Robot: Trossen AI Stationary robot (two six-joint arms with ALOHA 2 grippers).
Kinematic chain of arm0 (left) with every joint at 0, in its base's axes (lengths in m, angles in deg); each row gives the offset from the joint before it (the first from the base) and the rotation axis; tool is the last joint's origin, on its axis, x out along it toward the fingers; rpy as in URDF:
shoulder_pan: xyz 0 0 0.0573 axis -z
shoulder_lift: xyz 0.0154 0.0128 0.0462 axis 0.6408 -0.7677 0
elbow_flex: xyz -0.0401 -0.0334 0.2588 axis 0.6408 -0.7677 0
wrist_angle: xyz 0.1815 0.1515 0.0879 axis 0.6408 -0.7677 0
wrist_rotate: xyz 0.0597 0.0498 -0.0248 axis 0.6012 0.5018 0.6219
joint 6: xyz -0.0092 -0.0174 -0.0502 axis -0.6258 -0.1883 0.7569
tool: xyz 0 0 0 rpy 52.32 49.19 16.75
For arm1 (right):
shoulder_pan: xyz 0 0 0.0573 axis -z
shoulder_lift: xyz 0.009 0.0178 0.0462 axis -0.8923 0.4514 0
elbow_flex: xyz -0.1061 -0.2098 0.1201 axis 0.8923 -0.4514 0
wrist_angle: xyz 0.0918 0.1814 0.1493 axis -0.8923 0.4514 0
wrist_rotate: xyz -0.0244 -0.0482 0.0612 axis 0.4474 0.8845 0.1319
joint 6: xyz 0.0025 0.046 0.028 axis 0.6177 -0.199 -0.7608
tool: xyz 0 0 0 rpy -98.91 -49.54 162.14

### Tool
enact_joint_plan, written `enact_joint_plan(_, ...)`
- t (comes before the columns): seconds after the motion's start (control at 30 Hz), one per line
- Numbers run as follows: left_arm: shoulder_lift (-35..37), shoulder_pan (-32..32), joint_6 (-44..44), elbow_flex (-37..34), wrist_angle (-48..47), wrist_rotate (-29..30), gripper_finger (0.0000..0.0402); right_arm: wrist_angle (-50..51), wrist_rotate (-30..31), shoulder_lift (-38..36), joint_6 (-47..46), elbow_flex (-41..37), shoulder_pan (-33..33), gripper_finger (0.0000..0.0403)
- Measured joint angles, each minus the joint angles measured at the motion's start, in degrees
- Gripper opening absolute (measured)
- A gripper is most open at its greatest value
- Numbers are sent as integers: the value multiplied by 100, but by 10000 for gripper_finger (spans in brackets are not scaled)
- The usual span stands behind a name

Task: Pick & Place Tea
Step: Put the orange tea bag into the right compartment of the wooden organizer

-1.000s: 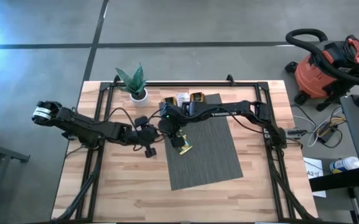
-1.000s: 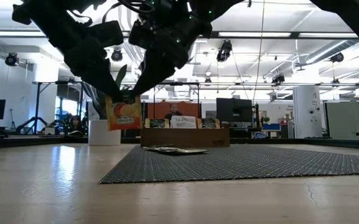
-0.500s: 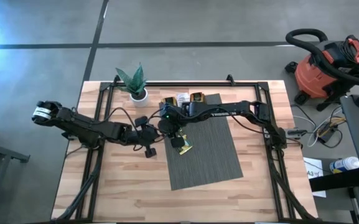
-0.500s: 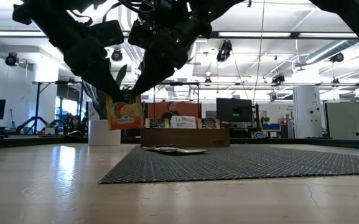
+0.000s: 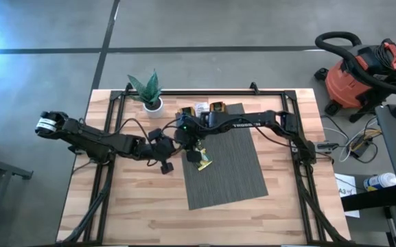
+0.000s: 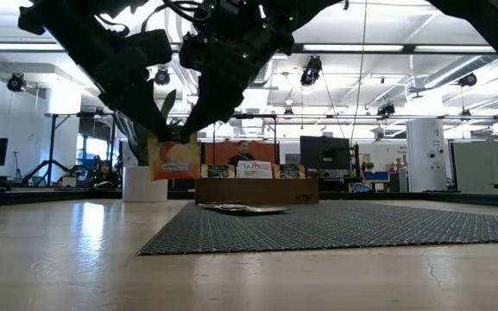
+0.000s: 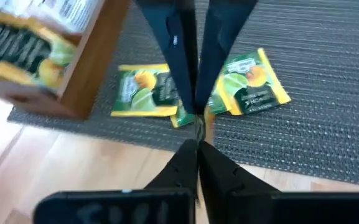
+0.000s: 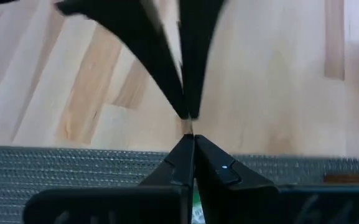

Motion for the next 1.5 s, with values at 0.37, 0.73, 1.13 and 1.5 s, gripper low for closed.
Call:
enact_joint_plan(0.37,204,231,850,-7,-76,1158,118,356,53,-203,-393,0,338,8)
enact_joint_plan(0.73,1058,548,2111,-53,-1020,1840,140,918,32,-933,-404,-410,1499,8)
enact_joint_plan(1.13,1674,767,2514,-350,-1103,1873,140,377,-6,-2527,436,-2582,2620,8)
enact_joint_plan(1.5,1652,753,2224,-350,-1061,1931,140,-96,-47,-2527,1243,-3098,2894,8)
